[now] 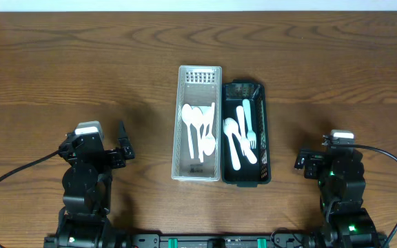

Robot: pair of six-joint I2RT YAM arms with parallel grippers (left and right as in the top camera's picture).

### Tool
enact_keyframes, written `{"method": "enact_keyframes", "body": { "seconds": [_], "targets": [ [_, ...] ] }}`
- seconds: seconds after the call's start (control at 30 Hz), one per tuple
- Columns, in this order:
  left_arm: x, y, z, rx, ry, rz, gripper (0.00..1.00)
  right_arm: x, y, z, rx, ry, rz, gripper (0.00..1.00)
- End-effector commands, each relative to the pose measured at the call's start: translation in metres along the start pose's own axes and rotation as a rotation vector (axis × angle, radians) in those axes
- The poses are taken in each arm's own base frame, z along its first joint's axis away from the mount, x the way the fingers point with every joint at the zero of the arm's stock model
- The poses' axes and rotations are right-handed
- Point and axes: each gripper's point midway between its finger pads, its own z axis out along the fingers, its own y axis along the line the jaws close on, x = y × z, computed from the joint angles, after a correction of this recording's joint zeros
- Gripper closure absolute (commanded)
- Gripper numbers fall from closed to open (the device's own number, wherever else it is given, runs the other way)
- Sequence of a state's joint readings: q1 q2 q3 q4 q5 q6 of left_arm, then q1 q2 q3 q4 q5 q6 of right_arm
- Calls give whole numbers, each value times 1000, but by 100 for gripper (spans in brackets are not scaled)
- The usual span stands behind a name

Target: Pack container

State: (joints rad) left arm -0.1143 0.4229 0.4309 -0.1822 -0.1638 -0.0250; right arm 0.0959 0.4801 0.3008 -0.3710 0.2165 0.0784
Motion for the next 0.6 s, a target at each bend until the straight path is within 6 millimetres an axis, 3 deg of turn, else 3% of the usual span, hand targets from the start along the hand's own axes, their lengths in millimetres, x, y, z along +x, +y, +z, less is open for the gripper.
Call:
{"method": "enact_keyframes", "body": {
  "seconds": [0.0, 0.33, 0.57],
  "targets": [
    [1, 0, -1, -1, -2, 10, 2, 8, -2, 0, 11, 29, -21, 1],
    [1, 0, -1, -1, -2, 10, 2, 41, -6, -6, 21, 155, -49, 1],
    [1, 0, -1, -1, -2, 10, 2, 38, -12, -32, 15, 69, -30, 1]
  ]
}}
